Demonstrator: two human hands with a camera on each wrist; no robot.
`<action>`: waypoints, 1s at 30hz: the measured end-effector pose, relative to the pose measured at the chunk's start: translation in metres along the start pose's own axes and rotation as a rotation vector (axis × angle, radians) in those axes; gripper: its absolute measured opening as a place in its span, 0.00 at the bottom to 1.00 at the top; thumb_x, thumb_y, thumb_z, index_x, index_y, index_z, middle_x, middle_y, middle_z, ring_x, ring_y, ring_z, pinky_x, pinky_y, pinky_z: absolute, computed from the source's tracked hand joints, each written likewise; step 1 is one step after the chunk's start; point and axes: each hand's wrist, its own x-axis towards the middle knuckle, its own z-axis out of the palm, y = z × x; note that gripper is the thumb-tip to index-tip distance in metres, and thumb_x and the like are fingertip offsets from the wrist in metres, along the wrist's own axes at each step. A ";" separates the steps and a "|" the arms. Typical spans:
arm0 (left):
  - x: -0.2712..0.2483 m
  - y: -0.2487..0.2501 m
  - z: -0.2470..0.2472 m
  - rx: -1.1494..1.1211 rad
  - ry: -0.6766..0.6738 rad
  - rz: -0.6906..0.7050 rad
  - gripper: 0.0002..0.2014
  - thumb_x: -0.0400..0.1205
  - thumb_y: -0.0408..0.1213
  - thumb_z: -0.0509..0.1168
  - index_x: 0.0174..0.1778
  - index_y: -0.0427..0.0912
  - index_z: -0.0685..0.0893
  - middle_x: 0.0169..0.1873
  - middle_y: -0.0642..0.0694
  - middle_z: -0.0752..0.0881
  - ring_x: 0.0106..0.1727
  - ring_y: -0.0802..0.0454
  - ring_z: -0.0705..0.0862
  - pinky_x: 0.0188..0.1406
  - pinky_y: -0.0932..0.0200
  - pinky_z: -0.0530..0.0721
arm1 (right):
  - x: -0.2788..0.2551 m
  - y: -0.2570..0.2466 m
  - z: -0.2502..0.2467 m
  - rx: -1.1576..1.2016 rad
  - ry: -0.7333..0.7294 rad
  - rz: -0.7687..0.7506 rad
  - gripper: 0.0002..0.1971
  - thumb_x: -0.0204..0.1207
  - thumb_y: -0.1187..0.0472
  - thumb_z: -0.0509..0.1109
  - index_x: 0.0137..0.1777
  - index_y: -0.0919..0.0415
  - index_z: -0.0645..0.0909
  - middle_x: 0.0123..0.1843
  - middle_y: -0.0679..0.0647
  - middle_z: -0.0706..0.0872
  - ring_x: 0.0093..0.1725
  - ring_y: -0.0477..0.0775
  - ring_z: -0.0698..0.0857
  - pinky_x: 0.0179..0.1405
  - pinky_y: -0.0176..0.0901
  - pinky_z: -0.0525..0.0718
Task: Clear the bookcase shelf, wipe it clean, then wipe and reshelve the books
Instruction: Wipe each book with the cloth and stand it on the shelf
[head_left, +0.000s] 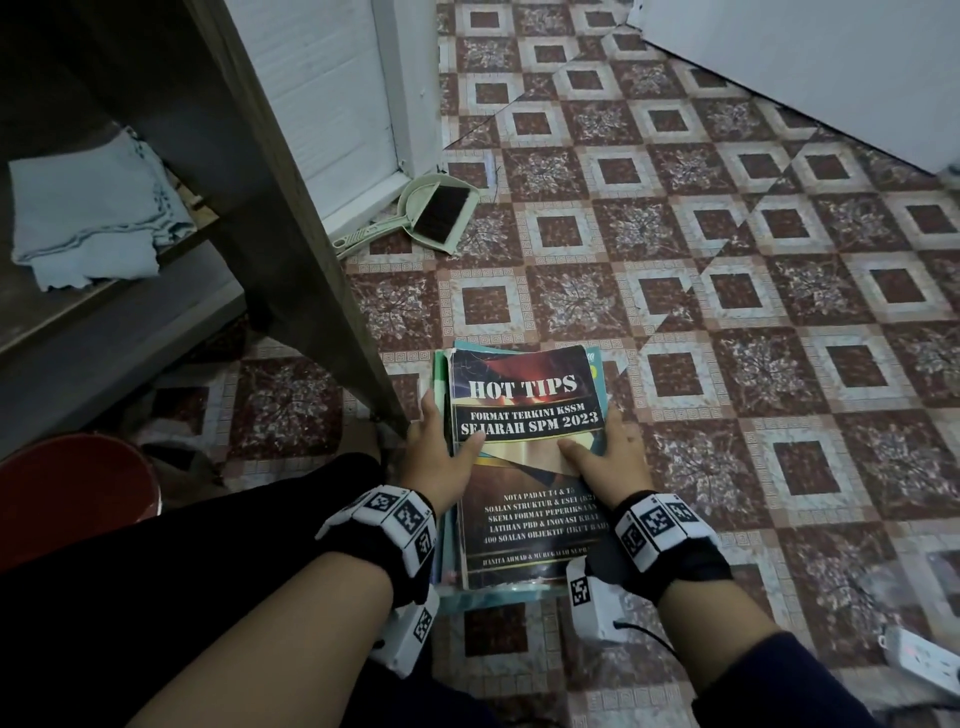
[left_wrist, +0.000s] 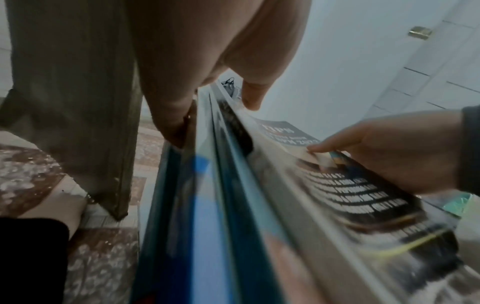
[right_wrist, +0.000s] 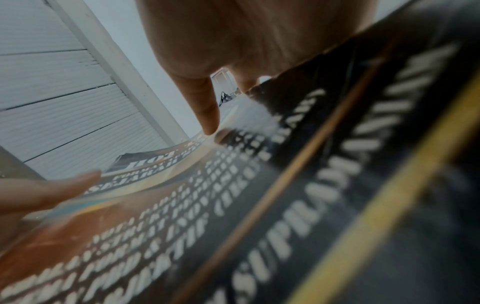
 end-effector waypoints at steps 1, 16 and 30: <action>-0.001 0.002 0.001 -0.021 0.006 0.022 0.42 0.86 0.52 0.59 0.85 0.51 0.36 0.85 0.42 0.46 0.85 0.43 0.50 0.81 0.45 0.56 | -0.002 0.001 0.001 -0.013 0.004 -0.007 0.40 0.75 0.47 0.72 0.83 0.44 0.54 0.71 0.65 0.69 0.72 0.69 0.71 0.72 0.60 0.69; 0.004 0.001 0.003 -0.305 0.037 0.156 0.36 0.88 0.44 0.58 0.85 0.57 0.41 0.84 0.55 0.50 0.84 0.54 0.51 0.70 0.63 0.55 | 0.004 0.022 0.002 0.157 0.019 -0.139 0.21 0.68 0.43 0.76 0.58 0.51 0.80 0.55 0.56 0.85 0.55 0.57 0.85 0.59 0.58 0.84; -0.008 0.027 -0.005 -0.564 0.025 0.262 0.33 0.85 0.43 0.65 0.81 0.70 0.56 0.72 0.67 0.72 0.62 0.79 0.75 0.59 0.73 0.78 | -0.008 -0.001 -0.011 0.695 -0.225 -0.040 0.28 0.67 0.42 0.78 0.66 0.51 0.81 0.57 0.53 0.90 0.53 0.56 0.90 0.50 0.50 0.87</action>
